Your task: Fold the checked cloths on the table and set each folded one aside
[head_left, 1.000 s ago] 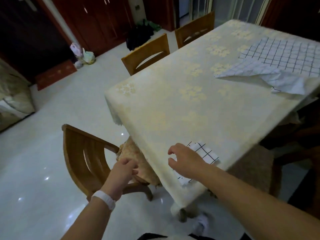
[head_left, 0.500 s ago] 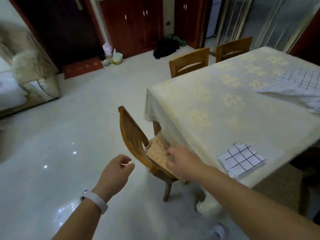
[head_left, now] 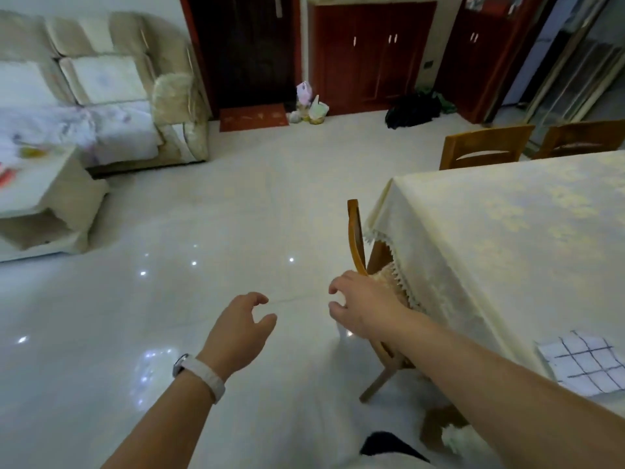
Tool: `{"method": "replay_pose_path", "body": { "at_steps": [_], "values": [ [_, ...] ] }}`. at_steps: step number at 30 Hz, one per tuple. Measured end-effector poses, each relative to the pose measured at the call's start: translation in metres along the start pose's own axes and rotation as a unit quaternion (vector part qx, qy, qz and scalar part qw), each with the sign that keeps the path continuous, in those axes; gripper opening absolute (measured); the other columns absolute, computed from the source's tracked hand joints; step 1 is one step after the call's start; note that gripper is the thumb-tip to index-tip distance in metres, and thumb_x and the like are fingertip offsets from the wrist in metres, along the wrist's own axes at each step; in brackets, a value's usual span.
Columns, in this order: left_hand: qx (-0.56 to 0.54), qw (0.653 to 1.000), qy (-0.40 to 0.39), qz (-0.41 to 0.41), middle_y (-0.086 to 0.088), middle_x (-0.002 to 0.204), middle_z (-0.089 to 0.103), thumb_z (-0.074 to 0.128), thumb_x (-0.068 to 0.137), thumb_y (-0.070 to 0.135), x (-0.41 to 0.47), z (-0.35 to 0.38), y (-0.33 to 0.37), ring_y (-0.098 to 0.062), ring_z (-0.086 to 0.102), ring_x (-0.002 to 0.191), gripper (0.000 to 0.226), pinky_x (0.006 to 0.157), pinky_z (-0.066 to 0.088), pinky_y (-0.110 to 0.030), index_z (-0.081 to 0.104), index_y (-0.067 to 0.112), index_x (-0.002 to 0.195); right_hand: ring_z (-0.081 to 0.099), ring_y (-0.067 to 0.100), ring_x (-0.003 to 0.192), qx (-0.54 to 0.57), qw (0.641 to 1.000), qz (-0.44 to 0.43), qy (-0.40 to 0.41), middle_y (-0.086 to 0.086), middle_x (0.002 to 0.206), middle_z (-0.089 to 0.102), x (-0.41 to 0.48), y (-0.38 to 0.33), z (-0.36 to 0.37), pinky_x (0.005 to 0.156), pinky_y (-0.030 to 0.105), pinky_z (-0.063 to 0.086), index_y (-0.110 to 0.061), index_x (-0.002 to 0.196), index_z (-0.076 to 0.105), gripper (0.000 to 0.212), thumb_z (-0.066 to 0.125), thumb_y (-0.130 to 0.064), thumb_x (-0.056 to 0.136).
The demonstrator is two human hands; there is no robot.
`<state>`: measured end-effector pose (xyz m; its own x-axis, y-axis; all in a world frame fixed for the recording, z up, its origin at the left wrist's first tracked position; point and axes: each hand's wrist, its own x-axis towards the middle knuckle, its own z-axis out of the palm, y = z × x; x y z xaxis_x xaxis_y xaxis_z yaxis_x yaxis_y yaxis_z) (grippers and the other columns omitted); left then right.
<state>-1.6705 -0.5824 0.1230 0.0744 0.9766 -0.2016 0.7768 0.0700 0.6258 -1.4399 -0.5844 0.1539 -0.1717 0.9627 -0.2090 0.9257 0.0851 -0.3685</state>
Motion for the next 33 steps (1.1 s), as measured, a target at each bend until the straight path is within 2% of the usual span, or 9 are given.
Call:
{"method": "replay_pose_path", "body": {
  "at_steps": [3, 7, 11, 18, 22, 25, 27, 33],
  "values": [
    [0.0, 1.0, 0.01, -0.004, 0.001, 0.129, 0.054, 0.061, 0.091, 0.034, 0.01, -0.009, -0.013, -0.016, 0.052, 0.118, 0.038, 0.099, 0.04, -0.03, 0.055, 0.021, 0.127, 0.053, 0.013, 0.11, -0.002, 0.999, -0.018, -0.029, -0.007, 0.138, 0.045, 0.022, -0.01, 0.002, 0.09, 0.033, 0.044, -0.026, 0.133, 0.05, 0.041, 0.044, -0.043, 0.097],
    [-0.002, 0.999, 0.028, -0.017, 0.003, 0.125, 0.055, 0.062, 0.09, 0.033, 0.039, -0.017, -0.026, -0.013, 0.054, 0.111, 0.035, 0.092, 0.041, -0.026, 0.056, 0.023, 0.123, 0.05, 0.016, 0.117, 0.012, 0.998, -0.031, -0.049, -0.006, 0.137, 0.046, 0.059, -0.012, 0.007, 0.097, 0.037, 0.045, -0.024, 0.133, 0.05, 0.04, 0.044, -0.041, 0.097],
    [-0.035, 0.997, 0.035, -0.051, 0.006, 0.117, 0.058, 0.064, 0.09, 0.031, 0.086, -0.018, -0.032, -0.009, 0.054, 0.106, 0.024, 0.086, 0.039, -0.024, 0.057, 0.028, 0.113, 0.053, 0.017, 0.112, 0.024, 0.996, -0.034, -0.076, -0.005, 0.135, 0.047, 0.113, 0.0, 0.018, 0.09, 0.032, 0.045, -0.023, 0.132, 0.051, 0.039, 0.045, -0.04, 0.097],
    [0.005, 0.998, -0.001, -0.07, 0.006, 0.12, 0.056, 0.062, 0.091, 0.032, 0.19, -0.025, -0.014, -0.01, 0.053, 0.11, 0.028, 0.088, 0.038, -0.023, 0.058, 0.026, 0.118, 0.053, 0.015, 0.111, 0.053, 0.993, -0.023, -0.099, -0.005, 0.136, 0.047, 0.22, 0.034, -0.009, 0.093, 0.031, 0.047, -0.023, 0.134, 0.05, 0.041, 0.044, -0.041, 0.098],
    [0.049, 0.998, -0.009, -0.043, 0.007, 0.125, 0.055, 0.06, 0.092, 0.035, 0.246, -0.032, 0.005, -0.009, 0.051, 0.113, 0.033, 0.093, 0.04, -0.024, 0.056, 0.026, 0.123, 0.054, 0.013, 0.105, 0.069, 0.994, -0.012, -0.082, -0.005, 0.132, 0.049, 0.274, 0.062, -0.035, 0.088, 0.029, 0.047, -0.024, 0.132, 0.05, 0.039, 0.045, -0.041, 0.097],
    [0.144, 0.989, -0.007, 0.018, 0.009, 0.129, 0.054, 0.058, 0.092, 0.039, 0.276, -0.04, 0.012, -0.013, 0.051, 0.119, 0.038, 0.102, 0.04, -0.028, 0.055, 0.025, 0.127, 0.053, 0.014, 0.107, 0.077, 0.994, 0.004, -0.076, -0.005, 0.131, 0.05, 0.304, 0.072, -0.047, 0.089, 0.031, 0.048, -0.025, 0.131, 0.05, 0.039, 0.045, -0.042, 0.097],
    [0.191, 0.98, -0.003, 0.052, 0.008, 0.13, 0.055, 0.057, 0.091, 0.041, 0.294, -0.046, 0.013, -0.014, 0.052, 0.118, 0.039, 0.101, 0.04, -0.03, 0.056, 0.025, 0.127, 0.052, 0.015, 0.109, 0.079, 0.994, 0.004, -0.073, -0.005, 0.131, 0.05, 0.32, 0.071, -0.051, 0.09, 0.032, 0.047, -0.024, 0.132, 0.05, 0.039, 0.045, -0.041, 0.097],
    [0.186, 0.981, -0.014, 0.055, 0.007, 0.132, 0.054, 0.056, 0.091, 0.041, 0.361, -0.062, -0.006, -0.015, 0.052, 0.118, 0.039, 0.099, 0.04, -0.03, 0.056, 0.025, 0.127, 0.051, 0.015, 0.112, 0.061, 0.995, 0.007, -0.08, -0.006, 0.132, 0.05, 0.377, 0.053, -0.046, 0.091, 0.032, 0.046, -0.025, 0.131, 0.051, 0.038, 0.045, -0.041, 0.096]
  ]
}}
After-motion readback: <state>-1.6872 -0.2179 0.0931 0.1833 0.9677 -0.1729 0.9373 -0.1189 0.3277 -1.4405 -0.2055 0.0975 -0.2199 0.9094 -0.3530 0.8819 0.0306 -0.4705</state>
